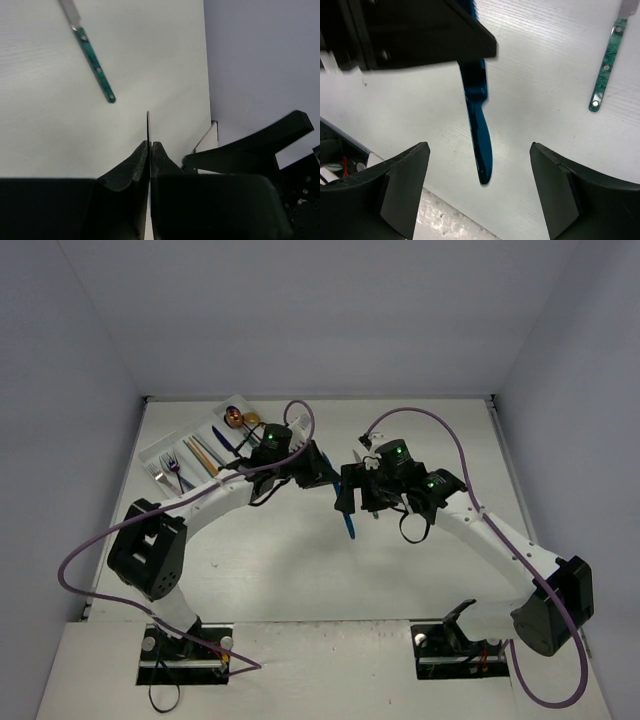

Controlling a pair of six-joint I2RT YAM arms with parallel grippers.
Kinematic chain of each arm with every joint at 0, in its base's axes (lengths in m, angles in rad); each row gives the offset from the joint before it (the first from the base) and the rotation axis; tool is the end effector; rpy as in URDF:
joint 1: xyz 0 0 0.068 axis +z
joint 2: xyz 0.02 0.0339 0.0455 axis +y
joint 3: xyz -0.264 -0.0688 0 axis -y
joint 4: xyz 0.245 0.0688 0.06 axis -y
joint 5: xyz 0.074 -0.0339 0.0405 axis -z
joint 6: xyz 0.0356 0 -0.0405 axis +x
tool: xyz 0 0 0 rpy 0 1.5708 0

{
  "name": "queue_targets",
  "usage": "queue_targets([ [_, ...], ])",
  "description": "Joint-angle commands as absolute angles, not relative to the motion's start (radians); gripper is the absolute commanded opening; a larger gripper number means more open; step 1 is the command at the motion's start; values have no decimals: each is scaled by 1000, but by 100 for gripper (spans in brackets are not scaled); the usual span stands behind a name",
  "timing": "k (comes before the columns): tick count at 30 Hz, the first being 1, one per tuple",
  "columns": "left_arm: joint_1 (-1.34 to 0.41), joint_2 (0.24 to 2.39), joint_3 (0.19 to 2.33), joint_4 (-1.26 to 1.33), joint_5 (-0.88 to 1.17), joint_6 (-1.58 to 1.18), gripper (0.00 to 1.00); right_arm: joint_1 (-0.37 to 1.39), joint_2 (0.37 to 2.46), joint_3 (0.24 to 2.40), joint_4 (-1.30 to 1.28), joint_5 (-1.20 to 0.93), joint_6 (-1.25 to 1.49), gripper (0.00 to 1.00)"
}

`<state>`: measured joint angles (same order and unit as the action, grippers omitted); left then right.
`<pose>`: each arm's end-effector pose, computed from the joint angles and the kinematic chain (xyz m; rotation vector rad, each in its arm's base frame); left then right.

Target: Sort the eating utensils into containers

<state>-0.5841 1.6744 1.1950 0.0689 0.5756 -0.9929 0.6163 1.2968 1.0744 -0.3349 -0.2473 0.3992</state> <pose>0.3126 -0.2299 0.2749 -0.0291 2.2808 -1.5082 0.2339 0.1764 0.3147 -0.3941 2.1980 0.8432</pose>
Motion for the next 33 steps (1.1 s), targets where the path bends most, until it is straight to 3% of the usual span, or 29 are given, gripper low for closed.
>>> queue_targets([
  [1, -383, 1601, 1175, 143, 626, -952, 0, 616, 1266, 1129, -289, -187, 393, 82],
  [11, 83, 1817, 1419, -140, 729, -647, 0, 564, 1232, 1074, -298, -144, 390, 83],
  [19, 212, 2107, 1723, -229, 731, -613, 0, 535, 1232, 1038, -305, -121, 400, 83],
  [22, 210, 2169, 1812, -241, 714, -610, 9, 523, 1236, 1029, -305, -110, 402, 84],
  [27, 210, 2230, 1885, -295, 676, -585, 32, 509, 1266, 1026, -305, -73, 398, 84],
  [33, 207, 2135, 1850, -356, 570, -527, 51, 506, 1355, 1055, -305, 29, 383, 84],
])
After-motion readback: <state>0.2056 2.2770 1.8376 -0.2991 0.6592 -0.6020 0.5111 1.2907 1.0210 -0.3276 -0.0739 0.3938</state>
